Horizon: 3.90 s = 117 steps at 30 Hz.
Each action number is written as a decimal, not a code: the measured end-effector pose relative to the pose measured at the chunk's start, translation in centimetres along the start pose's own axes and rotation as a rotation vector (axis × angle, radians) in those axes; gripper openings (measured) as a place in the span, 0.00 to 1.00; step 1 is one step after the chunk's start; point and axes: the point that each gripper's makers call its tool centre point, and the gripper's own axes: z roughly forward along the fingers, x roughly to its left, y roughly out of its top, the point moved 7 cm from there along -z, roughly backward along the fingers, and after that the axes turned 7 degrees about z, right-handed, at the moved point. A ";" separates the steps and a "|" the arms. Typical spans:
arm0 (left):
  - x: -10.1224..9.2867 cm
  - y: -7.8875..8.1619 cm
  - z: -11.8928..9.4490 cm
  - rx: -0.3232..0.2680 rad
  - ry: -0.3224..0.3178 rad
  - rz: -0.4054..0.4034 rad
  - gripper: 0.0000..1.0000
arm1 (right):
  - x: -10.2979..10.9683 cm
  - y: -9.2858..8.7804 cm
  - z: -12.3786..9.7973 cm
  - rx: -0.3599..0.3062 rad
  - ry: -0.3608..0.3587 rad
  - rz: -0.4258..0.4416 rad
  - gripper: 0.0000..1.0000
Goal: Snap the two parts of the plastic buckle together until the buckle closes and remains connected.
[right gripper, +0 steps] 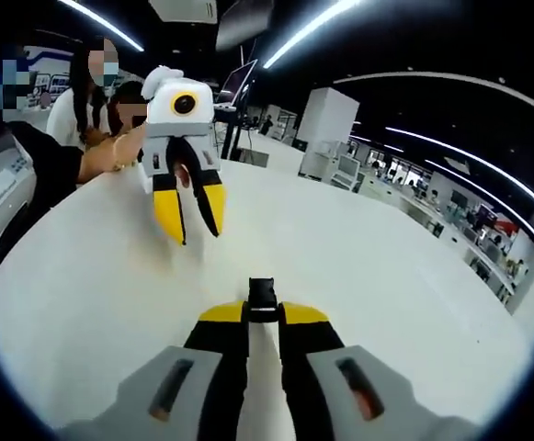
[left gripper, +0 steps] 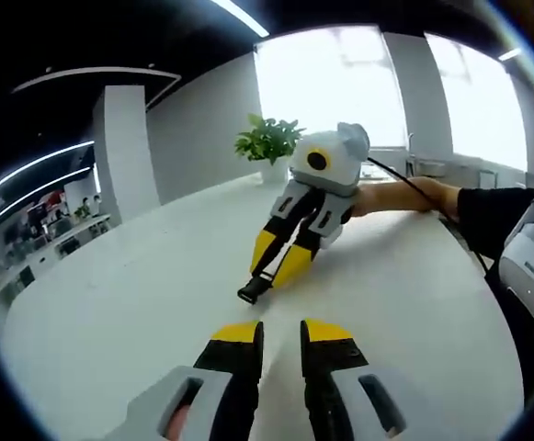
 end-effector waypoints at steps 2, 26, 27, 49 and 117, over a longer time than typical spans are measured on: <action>0.0 0.0 0.0 0.000 0.000 -0.004 0.15 | -0.6 0.1 0.0 0.006 -0.013 0.000 0.11; 0.2 0.1 -0.2 -0.003 0.008 -0.016 0.15 | -4.2 1.0 1.0 0.019 -0.070 -0.004 0.11; 0.1 0.0 -0.1 -0.001 0.006 -0.017 0.15 | -4.3 0.9 1.1 0.017 -0.068 -0.002 0.11; -0.1 -0.1 0.0 0.007 0.000 -0.020 0.15 | -5.9 -0.2 2.7 0.112 -0.104 -0.053 0.11; -0.2 -0.2 0.0 0.018 -0.009 -0.016 0.15 | -7.8 -0.9 3.0 0.131 -0.152 -0.010 0.12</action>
